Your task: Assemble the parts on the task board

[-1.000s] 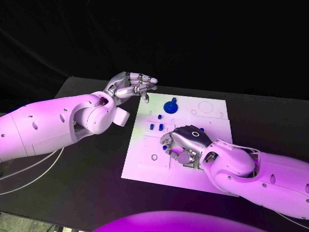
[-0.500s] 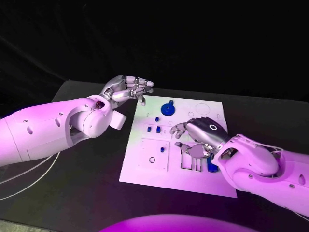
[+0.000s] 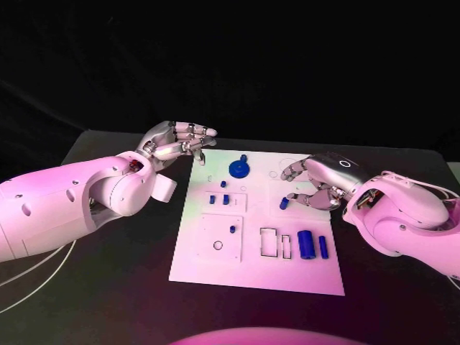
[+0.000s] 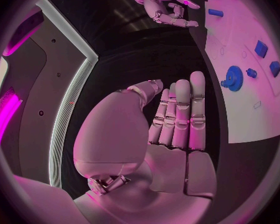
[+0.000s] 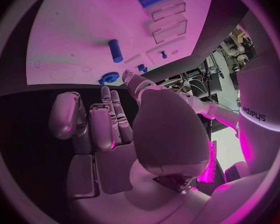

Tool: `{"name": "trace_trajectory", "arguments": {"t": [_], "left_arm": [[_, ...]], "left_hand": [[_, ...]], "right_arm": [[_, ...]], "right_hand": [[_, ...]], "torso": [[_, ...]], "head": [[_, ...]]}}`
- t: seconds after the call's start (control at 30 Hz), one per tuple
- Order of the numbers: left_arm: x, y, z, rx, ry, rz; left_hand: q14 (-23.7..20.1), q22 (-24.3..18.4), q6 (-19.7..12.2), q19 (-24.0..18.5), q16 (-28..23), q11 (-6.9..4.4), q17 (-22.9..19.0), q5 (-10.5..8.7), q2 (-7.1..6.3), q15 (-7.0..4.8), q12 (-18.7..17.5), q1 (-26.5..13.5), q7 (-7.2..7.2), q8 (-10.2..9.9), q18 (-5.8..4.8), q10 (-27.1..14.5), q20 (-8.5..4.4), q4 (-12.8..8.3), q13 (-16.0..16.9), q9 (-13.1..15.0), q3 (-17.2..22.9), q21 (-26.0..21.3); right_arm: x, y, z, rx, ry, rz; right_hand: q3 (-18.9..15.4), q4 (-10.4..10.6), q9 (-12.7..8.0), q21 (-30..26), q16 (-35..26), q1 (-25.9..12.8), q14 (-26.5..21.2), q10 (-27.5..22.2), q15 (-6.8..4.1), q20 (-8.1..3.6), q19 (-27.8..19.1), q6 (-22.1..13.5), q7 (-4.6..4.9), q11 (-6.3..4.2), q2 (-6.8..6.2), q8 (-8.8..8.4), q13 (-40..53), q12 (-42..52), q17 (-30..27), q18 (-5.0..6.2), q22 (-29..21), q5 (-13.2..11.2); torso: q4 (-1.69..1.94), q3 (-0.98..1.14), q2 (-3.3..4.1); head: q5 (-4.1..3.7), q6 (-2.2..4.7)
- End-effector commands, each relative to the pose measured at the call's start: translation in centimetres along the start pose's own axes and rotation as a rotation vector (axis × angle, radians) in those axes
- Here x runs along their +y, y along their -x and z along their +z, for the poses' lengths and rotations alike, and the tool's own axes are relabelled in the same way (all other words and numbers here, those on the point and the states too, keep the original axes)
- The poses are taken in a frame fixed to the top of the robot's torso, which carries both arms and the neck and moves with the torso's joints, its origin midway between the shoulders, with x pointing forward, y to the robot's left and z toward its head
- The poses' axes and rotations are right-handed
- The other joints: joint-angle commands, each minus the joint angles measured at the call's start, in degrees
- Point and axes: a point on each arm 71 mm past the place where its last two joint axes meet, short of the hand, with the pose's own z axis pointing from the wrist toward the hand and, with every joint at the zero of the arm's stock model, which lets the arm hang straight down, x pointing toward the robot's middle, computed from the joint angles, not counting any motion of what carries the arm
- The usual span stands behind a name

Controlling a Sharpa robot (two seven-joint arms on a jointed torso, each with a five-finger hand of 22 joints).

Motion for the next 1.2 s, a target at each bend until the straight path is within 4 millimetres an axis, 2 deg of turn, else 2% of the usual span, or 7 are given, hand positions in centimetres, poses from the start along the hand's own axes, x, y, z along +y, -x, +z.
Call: {"name": "trace_trajectory", "arguments": {"t": [0.03, 0.1, 0.2, 0.4, 0.67, 0.83, 1.2], "left_arm": [[-0.1, -0.3, 0.1, 0.02, -0.008, -0.01], [-0.1, -0.3, 0.1, 0.022, -0.009, -0.011], [-0.1, -0.3, 0.1, 0.025, -0.009, -0.012], [-0.1, -0.3, 0.0, 0.025, -0.009, -0.012], [-0.1, -0.3, 0.0, 0.026, -0.007, -0.013], [-0.1, -0.2, 0.0, 0.025, -0.007, -0.012], [-0.1, -0.2, -0.1, 0.025, -0.004, -0.012]], "left_hand": [[-0.4, -0.06, -0.44, 0.06, 0.2, 0.09, -0.08, 0.07, 0.53, 0.02, 0.1, 0.1, -0.13, 0.02, 0.36, -0.46, 0.4, -0.12, 0.02, -0.06, -0.14, -0.26], [-0.4, -0.06, -0.44, 0.06, 0.2, 0.09, -0.08, 0.07, 0.53, 0.02, 0.1, 0.1, -0.13, 0.02, 0.36, -0.46, 0.4, -0.12, 0.02, -0.06, -0.14, -0.26], [-0.4, -0.06, -0.44, 0.06, 0.2, 0.09, -0.08, 0.07, 0.53, 0.02, 0.1, 0.1, -0.13, 0.02, 0.36, -0.46, 0.4, -0.12, 0.02, -0.06, -0.14, -0.26], [-0.41, -0.07, -0.43, 0.06, 0.21, 0.08, -0.11, 0.04, 0.55, 0.02, 0.22, 0.13, -0.14, 0.05, 0.36, -0.5, 0.4, -0.14, 0.06, -0.06, -0.16, -0.27], [-0.41, -0.07, -0.43, 0.06, 0.21, 0.08, -0.11, 0.04, 0.55, 0.02, 0.22, 0.13, -0.14, 0.05, 0.36, -0.5, 0.4, -0.14, 0.06, -0.06, -0.16, -0.27], [-0.41, -0.07, -0.43, 0.06, 0.21, 0.08, -0.11, 0.04, 0.55, 0.02, 0.22, 0.13, -0.14, 0.05, 0.36, -0.5, 0.4, -0.14, 0.06, -0.06, -0.16, -0.27], [-0.41, -0.07, -0.43, 0.06, 0.21, 0.08, -0.11, 0.04, 0.55, 0.02, 0.22, 0.13, -0.14, 0.05, 0.36, -0.5, 0.4, -0.14, 0.06, -0.06, -0.16, -0.27]], "right_arm": [[-0.2, -1.0, 0.0, 0.131, 0.013, -0.04], [-0.3, -1.2, 0.1, 0.143, 0.01, -0.056], [-0.3, -1.5, 0.3, 0.162, 0.008, -0.08], [-0.1, -1.9, 0.6, 0.176, 0.012, -0.09], [0.0, -2.3, 1.0, 0.165, 0.011, -0.079], [0.3, -2.6, 1.2, 0.165, 0.015, -0.071], [0.4, -3.4, 1.5, 0.185, 0.011, -0.068]], "right_hand": [[-1.11, 0.35, -0.09, -0.16, -0.09, 0.77, 1.02, -0.08, 0.32, -0.05, 0.11, -0.26, -0.16, -0.08, 0.23, -0.47, -0.15, 0.56, -0.14, 0.33, 2.83, 0.25], [-1.69, 0.69, -0.17, 0.19, 0.06, 1.37, 1.14, 0.39, 0.21, -0.11, 0.38, -0.28, -0.27, -0.21, 0.55, -0.61, -0.2, 1.01, -0.08, 0.25, 2.97, 0.15], [-1.23, 1.14, -0.21, 1.67, 0.8, 2.38, 1.62, 1.95, -0.1, -0.37, 1.21, 0.28, 0.67, -0.58, 1.16, -0.56, -0.23, 2.08, 0.62, -0.04, 3.63, -0.13], [-0.64, 1.68, -0.23, 2.98, 1.08, 2.67, 1.86, 3.08, -0.3, -0.54, 1.9, 0.97, 0.62, -0.79, 1.23, -0.42, -0.38, 2.66, 0.78, -0.3, 4.23, -0.03], [3.02, 2.53, -0.08, 5.54, 1.61, 3.43, 2.09, 5.22, -0.44, -0.7, 3.05, 3.53, 0.58, -0.87, 2.07, 0.34, -1.13, 3.12, 1.15, -0.8, 5.51, 0.14], [4.71, 2.72, 0.13, 6.28, 1.91, 3.46, 2.18, 6.65, -0.66, -0.91, 3.34, 4.85, 0.3, -1.19, 2.01, 0.84, -1.39, 3.25, 1.34, -0.93, 5.94, 0.13], [5.72, 2.72, 0.33, 6.71, 2.16, 3.39, 2.25, 7.65, -0.86, -1.14, 3.49, 5.68, 0.08, -1.43, 1.94, 1.22, -1.5, 3.3, 1.54, -1.0, 6.2, -0.08]], "torso": [[0.08, 0.11, 0.13], [0.1, 0.07, 0.1], [0.18, 0.08, 0.14], [0.14, -0.02, 0.14], [0.08, 0.03, 0.1], [0.05, 0.06, 0.11], [0.03, 0.11, 0.18]], "head": [[-0.23, 0.18], [-0.24, 0.17], [-0.22, 0.18], [-0.19, 0.04], [-0.06, -0.14], [0.02, -0.19], [0.1, -0.46]]}}
